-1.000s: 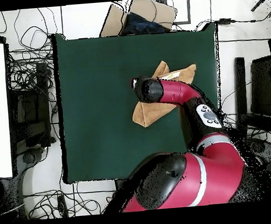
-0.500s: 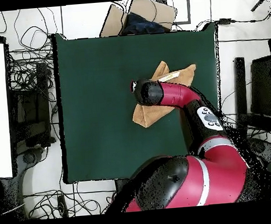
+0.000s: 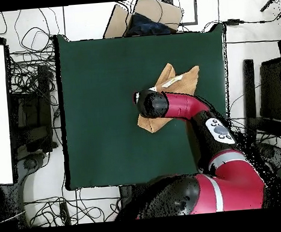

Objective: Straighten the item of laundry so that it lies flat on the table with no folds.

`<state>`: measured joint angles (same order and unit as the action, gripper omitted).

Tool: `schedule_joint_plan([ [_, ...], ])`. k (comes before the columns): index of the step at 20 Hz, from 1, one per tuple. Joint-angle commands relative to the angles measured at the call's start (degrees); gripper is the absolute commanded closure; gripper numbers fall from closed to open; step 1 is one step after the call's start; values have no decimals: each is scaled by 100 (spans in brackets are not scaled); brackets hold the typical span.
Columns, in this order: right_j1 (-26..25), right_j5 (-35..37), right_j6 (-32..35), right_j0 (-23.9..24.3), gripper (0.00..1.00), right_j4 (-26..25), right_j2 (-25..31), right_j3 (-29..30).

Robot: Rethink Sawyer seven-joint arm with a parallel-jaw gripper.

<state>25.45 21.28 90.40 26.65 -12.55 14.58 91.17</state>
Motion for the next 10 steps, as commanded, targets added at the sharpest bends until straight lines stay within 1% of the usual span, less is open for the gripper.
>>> schedule_joint_plan([
  [1, 434, 384, 869, 75, 100, 228, 46, 942],
  [5, 606, 428, 806, 161, 100, 250, 44, 1058],
  [7, 861, 675, 692, 179, 100, 240, -39, 1086],
  [10, 1301, 929, 481, 348, 100, 189, -101, 1279],
])
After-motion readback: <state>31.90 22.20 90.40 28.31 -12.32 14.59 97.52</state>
